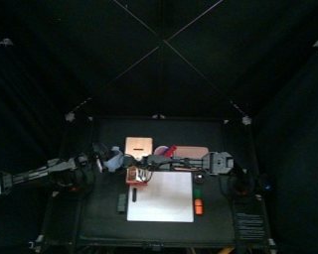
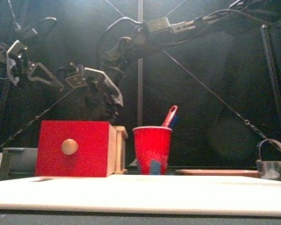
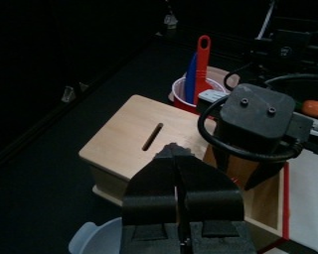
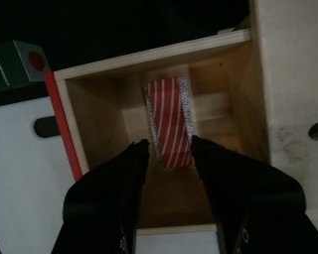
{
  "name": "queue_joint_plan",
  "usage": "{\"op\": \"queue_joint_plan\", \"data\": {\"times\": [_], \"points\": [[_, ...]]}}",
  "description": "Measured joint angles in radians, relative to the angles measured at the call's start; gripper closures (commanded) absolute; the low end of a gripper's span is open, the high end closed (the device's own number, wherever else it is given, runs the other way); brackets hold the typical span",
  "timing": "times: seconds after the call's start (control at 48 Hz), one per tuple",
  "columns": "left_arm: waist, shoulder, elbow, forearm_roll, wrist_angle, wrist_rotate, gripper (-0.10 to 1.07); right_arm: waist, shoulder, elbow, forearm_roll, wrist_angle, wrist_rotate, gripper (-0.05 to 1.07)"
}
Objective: Grab salmon sushi from open drawer and put onto cutting board
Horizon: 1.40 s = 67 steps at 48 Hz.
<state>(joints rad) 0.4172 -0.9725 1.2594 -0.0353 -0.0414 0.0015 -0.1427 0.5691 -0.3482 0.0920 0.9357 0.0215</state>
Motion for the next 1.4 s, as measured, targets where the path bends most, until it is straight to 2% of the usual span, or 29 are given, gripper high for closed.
{"op": "queue_joint_plan", "data": {"times": [0.229,0.604,1.021,1.396], "points": [[0.005,-0.002,0.000,0.000,0.002,0.000,0.96,0.002,0.017,-0.020,0.002,0.017,-0.011,0.24],[0.107,-0.026,0.003,0.000,0.003,0.000,0.96,0.006,0.035,-0.021,-0.008,0.018,-0.034,0.11],[0.112,-0.026,0.003,0.000,0.002,-0.002,0.96,0.008,0.069,-0.032,-0.066,0.020,-0.038,0.11],[0.112,-0.026,0.005,0.000,0.002,0.000,0.96,0.009,0.086,-0.032,-0.072,0.020,-0.041,0.15]]}}
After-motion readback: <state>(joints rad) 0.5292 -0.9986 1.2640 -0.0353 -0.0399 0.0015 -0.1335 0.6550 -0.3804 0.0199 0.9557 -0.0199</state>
